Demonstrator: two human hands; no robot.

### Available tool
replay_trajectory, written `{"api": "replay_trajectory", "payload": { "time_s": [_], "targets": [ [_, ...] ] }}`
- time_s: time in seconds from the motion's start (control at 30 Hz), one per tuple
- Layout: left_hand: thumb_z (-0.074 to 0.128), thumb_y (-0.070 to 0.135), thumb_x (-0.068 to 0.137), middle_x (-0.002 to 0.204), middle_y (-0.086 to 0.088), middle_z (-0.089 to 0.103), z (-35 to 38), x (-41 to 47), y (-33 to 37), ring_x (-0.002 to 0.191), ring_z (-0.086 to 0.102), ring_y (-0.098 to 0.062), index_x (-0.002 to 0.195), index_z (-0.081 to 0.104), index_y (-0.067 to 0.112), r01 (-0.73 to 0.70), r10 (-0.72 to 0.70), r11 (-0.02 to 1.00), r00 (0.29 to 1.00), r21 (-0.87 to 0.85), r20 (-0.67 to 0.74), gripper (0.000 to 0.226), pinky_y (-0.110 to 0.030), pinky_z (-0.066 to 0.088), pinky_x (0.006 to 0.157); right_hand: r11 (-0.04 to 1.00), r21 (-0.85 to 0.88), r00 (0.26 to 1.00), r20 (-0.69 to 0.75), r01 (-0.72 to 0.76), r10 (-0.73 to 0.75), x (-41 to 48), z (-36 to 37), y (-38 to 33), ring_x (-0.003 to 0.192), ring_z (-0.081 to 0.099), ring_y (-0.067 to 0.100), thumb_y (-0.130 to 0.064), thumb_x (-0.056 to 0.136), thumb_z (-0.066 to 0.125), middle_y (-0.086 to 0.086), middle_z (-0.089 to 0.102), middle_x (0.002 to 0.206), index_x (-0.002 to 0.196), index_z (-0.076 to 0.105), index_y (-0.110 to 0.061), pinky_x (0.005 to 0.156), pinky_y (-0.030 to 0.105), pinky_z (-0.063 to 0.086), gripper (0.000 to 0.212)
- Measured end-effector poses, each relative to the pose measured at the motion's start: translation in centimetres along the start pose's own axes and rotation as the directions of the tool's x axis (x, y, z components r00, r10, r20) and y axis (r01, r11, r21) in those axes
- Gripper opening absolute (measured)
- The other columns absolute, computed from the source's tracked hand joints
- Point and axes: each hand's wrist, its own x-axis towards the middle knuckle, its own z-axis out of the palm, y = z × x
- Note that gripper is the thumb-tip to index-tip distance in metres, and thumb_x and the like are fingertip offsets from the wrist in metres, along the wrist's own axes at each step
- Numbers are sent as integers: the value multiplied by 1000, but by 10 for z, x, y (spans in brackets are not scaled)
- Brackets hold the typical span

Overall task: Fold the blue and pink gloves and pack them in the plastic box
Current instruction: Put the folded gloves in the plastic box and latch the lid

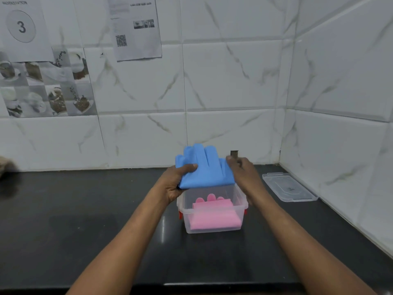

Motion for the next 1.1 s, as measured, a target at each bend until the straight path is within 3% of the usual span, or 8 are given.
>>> {"api": "replay_trajectory", "payload": {
  "time_s": [0.1,0.23,0.43,0.57,0.67,0.83,1.03,1.1],
  "targets": [
    [77,22,79,95,-4,76,1,0,7,88,72,-18,108,70,7,-326,308,877,945,353,107,33,-29,57,70,948,187,966,88,-257,245,8,-7,-8,82,69,30,-71,89,35,13,69,91,96,63,-5,70,42,61,72],
    [69,22,87,86,12,69,3,-5,12,81,63,-3,88,73,22,-609,465,624,793,490,394,4,-19,51,71,694,369,775,433,-619,461,22,-19,-10,103,66,43,-81,82,33,24,60,121,129,51,1,77,55,57,96],
    [59,8,88,90,-1,65,-2,9,0,80,58,-5,100,67,7,-730,549,352,668,586,502,14,-20,45,72,458,427,609,687,-780,397,25,-17,0,85,67,41,-33,93,61,23,67,108,111,61,-1,66,56,60,37],
    [58,-5,88,113,-11,63,-9,26,3,104,61,-21,106,68,2,-807,506,80,538,585,674,22,-26,46,89,434,514,670,623,-740,404,41,-15,5,100,65,32,-27,89,67,20,64,118,118,58,1,75,45,59,41],
    [63,-9,84,115,-19,59,-21,29,-15,106,53,-24,104,71,1,-798,398,-135,499,588,770,24,-34,43,92,656,363,725,535,-661,435,40,-10,12,94,67,29,-13,89,67,19,67,101,112,60,1,70,44,60,28],
    [66,-2,82,118,-12,59,-28,33,-25,105,53,-30,109,71,13,-733,161,-309,587,605,793,31,-46,46,90,883,-28,839,299,-469,455,32,9,15,66,64,27,9,86,64,23,60,85,81,58,10,39,32,55,8],
    [56,2,85,132,-1,42,-30,37,-10,116,42,-20,132,48,31,-681,-166,-523,670,512,723,56,-32,43,95,864,-399,906,154,-307,394,28,29,18,64,59,28,2,87,63,18,56,77,74,53,1,45,30,53,17],
    [55,1,87,129,0,42,-28,37,-9,115,44,-20,132,47,34,-687,-228,-534,678,493,699,57,-34,46,90,783,-588,926,147,-202,349,23,38,18,71,59,27,1,88,60,18,60,89,92,57,1,55,30,55,5]
  ]
}}
